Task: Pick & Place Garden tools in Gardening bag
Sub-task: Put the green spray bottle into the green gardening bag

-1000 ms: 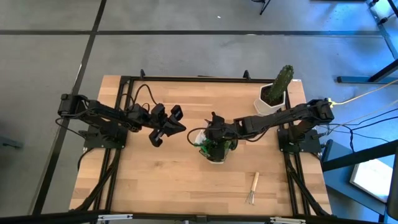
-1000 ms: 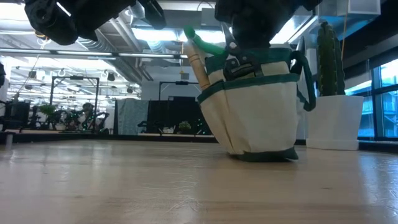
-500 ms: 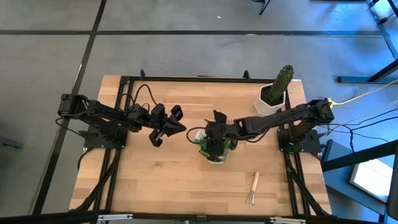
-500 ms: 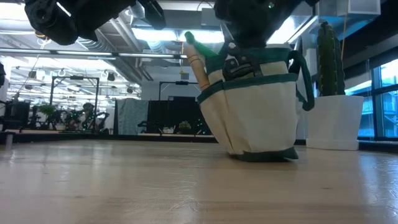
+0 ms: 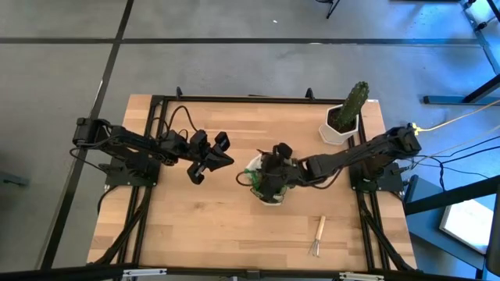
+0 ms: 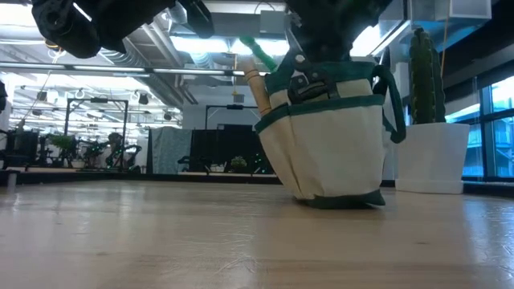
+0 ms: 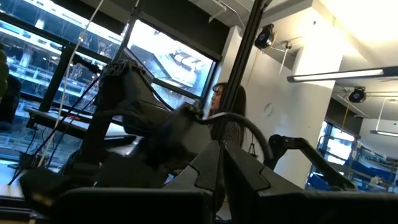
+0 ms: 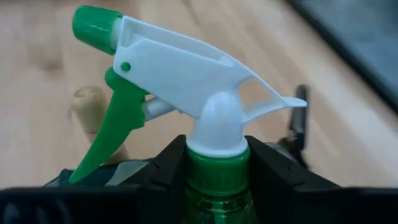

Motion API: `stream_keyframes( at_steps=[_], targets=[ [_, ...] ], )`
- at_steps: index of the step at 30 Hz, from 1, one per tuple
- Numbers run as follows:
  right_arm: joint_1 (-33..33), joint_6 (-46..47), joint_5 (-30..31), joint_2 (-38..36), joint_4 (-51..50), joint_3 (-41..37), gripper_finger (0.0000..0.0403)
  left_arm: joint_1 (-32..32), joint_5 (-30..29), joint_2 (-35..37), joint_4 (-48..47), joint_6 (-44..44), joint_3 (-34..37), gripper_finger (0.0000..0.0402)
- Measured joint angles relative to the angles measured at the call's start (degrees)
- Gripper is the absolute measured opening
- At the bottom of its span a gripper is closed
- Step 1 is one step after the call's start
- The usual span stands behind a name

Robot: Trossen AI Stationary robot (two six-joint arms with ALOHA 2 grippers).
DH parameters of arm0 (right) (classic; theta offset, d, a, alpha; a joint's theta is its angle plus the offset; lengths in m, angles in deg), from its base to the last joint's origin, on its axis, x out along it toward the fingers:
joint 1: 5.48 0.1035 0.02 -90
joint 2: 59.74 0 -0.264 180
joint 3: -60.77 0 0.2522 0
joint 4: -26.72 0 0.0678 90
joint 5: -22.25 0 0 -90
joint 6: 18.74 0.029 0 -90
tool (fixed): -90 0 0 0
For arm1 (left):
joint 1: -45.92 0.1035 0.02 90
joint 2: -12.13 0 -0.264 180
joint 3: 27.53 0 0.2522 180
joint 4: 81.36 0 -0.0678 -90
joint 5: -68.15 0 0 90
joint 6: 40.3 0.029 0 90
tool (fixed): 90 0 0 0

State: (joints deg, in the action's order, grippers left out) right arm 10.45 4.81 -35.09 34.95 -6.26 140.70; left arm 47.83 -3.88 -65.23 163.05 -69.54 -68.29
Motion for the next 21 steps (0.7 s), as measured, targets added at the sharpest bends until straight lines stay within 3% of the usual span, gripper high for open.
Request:
stream_keyframes(
  at_steps=[8,21],
  targets=[
    [5.2,1.1,12.0,0.0,0.4,0.0,0.0131,-0.2,0.0,0.0,0.0,0.0,0.0,0.0015],
    [10.2,-0.5,13.9,-0.1,12.3,-6.0,0.0131,-0.9,-0.3,0.0,0.0,0.0,0.0,0.0015]
  ],
)
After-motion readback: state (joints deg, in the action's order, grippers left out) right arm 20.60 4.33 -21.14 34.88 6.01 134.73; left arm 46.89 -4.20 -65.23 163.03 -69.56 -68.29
